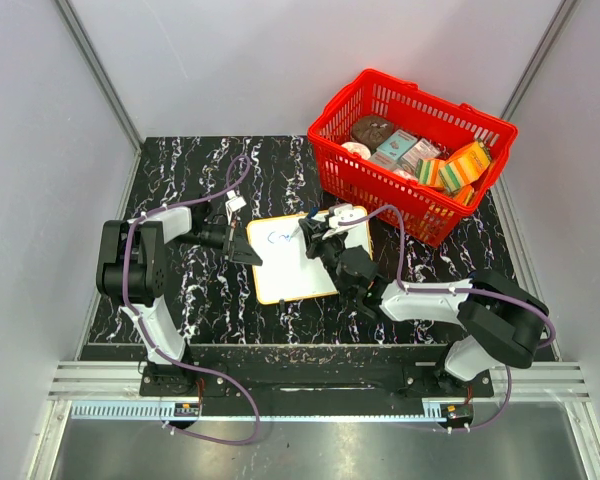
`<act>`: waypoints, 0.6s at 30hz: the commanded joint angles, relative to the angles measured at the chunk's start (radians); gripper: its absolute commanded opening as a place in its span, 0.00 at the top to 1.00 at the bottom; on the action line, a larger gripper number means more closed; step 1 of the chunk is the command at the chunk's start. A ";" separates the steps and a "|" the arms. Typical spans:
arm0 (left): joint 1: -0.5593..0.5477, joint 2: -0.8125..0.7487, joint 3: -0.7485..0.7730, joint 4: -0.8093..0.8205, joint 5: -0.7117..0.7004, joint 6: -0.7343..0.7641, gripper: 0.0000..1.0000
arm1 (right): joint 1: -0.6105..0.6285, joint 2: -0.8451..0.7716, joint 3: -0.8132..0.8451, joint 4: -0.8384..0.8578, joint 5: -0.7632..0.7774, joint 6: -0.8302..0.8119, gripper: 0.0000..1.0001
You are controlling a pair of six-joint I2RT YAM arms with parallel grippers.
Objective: Write a sentence on the whiteboard
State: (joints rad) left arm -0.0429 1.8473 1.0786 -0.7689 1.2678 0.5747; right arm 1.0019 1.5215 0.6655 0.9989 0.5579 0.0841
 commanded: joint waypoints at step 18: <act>-0.011 0.013 0.009 0.002 -0.133 0.044 1.00 | -0.020 -0.026 -0.014 -0.009 -0.012 0.022 1.00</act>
State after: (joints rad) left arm -0.0429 1.8473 1.0786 -0.7692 1.2675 0.5747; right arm 0.9955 1.5211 0.6674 0.9989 0.5552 0.0898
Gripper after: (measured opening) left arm 0.079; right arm 0.045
